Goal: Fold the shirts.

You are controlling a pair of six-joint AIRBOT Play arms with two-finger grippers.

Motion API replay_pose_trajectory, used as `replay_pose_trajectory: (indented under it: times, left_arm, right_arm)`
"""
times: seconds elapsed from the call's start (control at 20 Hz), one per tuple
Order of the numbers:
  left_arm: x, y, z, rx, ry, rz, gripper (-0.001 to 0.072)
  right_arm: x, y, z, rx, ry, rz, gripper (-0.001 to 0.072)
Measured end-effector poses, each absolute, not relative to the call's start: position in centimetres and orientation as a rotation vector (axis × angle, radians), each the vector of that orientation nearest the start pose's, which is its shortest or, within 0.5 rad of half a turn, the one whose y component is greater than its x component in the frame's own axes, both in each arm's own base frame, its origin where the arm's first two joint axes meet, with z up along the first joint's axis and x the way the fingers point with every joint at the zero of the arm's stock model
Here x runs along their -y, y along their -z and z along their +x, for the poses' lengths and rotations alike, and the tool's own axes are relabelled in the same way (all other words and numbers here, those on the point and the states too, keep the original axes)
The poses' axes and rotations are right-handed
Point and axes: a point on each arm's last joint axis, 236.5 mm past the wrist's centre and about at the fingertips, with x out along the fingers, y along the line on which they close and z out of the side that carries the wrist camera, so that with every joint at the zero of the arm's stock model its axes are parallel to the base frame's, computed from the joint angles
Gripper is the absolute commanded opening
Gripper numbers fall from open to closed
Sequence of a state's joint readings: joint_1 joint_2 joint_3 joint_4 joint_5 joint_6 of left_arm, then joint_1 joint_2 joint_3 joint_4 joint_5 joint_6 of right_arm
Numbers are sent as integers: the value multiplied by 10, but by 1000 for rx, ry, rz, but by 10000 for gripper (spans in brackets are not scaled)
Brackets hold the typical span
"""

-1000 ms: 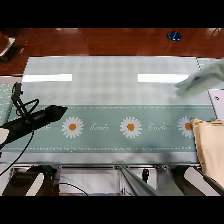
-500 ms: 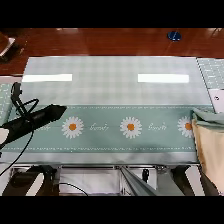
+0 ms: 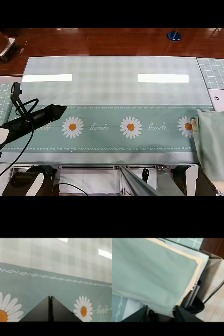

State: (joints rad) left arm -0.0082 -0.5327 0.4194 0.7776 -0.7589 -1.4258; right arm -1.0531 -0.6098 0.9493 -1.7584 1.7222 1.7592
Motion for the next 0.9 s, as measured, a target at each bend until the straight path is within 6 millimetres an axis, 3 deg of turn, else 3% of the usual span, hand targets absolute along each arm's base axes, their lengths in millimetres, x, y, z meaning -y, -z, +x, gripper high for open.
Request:
replay_pose_trajectory:
  times: [0.05, 0.1, 0.15, 0.2, 0.25, 0.35, 0.4, 0.5, 0.6, 0.65, 0.75, 0.8, 0.9]
  left_arm:
    - [118, -49, 281, -800, 323, -636, 19]
    - [118, -51, 282, -796, 323, -636, 19]
    - [117, -56, 285, -784, 322, -636, 19]
    - [116, -64, 290, -766, 323, -634, 19]
    - [113, -76, 297, -740, 322, -631, 19]
    - [111, -116, 319, -662, 338, -604, 19]
    - [112, -138, 330, -630, 354, -587, 19]
    - [122, -185, 352, -572, 412, -541, 18]
    - [147, -215, 365, -556, 500, -483, 18]
    - [163, -221, 367, -563, 543, -447, 18]
    - [193, -203, 366, -628, 602, -348, 18]
    - [202, -181, 364, -681, 604, -300, 19]
    - [204, -129, 367, -793, 543, -214, 19]
  right_arm:
    - [172, -94, 47, -1224, 1180, 765, 393]
    - [177, -94, 51, -1215, 1172, 750, 299]
    - [183, -99, 62, -1190, 1143, 723, 133]
    - [189, -105, 78, -1157, 1096, 693, 27]
    - [194, -114, 101, -1112, 1024, 667, 26]
    - [189, -141, 175, -975, 788, 624, 26]
    - [180, -158, 215, -900, 660, 608, 26]
    - [139, -193, 293, -771, 381, 572, 26]
    - [85, -209, 346, -725, 157, 509, 26]
    - [55, -203, 364, -754, 66, 459, 26]
    - [5, -172, 385, -846, -52, 341, 26]
    - [-13, -146, 389, -915, -80, 278, 26]
    - [-34, -95, 393, -1040, -88, 183, 26]
